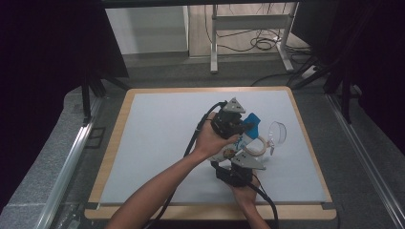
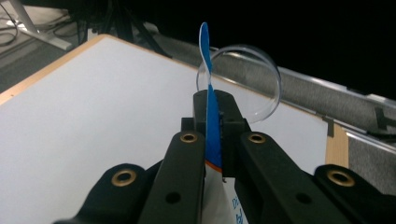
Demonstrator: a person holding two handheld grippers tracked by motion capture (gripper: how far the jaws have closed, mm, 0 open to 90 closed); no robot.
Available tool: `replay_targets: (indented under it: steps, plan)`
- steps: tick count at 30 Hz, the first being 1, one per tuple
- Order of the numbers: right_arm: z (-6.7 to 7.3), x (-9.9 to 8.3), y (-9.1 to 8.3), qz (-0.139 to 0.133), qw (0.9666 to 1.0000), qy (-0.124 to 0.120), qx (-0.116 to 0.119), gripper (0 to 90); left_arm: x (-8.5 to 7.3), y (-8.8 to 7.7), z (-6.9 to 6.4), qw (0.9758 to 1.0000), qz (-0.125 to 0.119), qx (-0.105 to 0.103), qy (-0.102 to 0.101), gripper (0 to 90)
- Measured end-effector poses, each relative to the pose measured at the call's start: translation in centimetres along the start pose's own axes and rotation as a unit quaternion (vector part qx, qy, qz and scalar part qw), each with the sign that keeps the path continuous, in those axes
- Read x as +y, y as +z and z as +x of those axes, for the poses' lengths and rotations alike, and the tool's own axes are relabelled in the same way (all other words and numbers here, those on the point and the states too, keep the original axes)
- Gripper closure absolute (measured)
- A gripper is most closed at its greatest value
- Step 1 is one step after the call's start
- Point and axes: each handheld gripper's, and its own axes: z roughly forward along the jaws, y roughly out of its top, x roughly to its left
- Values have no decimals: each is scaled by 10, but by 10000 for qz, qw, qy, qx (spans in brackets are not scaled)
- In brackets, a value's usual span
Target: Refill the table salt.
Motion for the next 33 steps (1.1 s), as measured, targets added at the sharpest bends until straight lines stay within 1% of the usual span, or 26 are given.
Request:
replay_targets:
  steps: [1,4,5,9,11,12,13,15,16,19,20,21,24,31,33]
  plan:
    - [-1,0,-1,-7,9999,51,119,428,1,2,1,10000,65,7,21,900]
    - [-3,0,-2,-12,9998,82,172,428,2,5,3,9999,124,14,21,900]
    - [-3,0,-2,-22,9998,91,179,429,3,8,5,9999,146,23,-8,900]
    - [-7,0,-3,-23,9992,286,271,429,4,15,6,9998,184,42,-43,900]
    - [-8,1,-3,-13,9988,378,319,429,6,16,6,9997,244,51,0,900]
    - [-8,1,-4,-26,9986,402,328,430,7,17,6,9997,231,54,-22,900]
    - [-10,2,-4,-49,9987,369,337,430,8,18,6,9997,232,59,-34,900]
    - [-10,3,-5,-60,9985,415,366,431,10,19,7,9995,296,88,17,900]
    - [-11,4,-5,-67,9984,429,366,432,10,20,6,9995,291,91,-13,900]
    - [-11,5,-5,-80,9982,466,357,432,11,21,7,9993,349,97,33,900]
    - [-11,5,-5,-74,9983,472,348,433,11,22,7,9994,339,82,1,900]
    - [-11,4,-5,-74,9983,473,345,433,11,22,7,9993,372,77,24,900]
    - [-11,4,-4,-44,9983,475,329,434,10,23,9,9993,362,40,-46,900]
    - [-10,3,-1,-3,9984,462,331,435,9,24,15,9989,462,-53,-34,900]
    - [-10,3,-1,13,9983,485,329,436,9,24,17,9989,455,-121,-54,900]
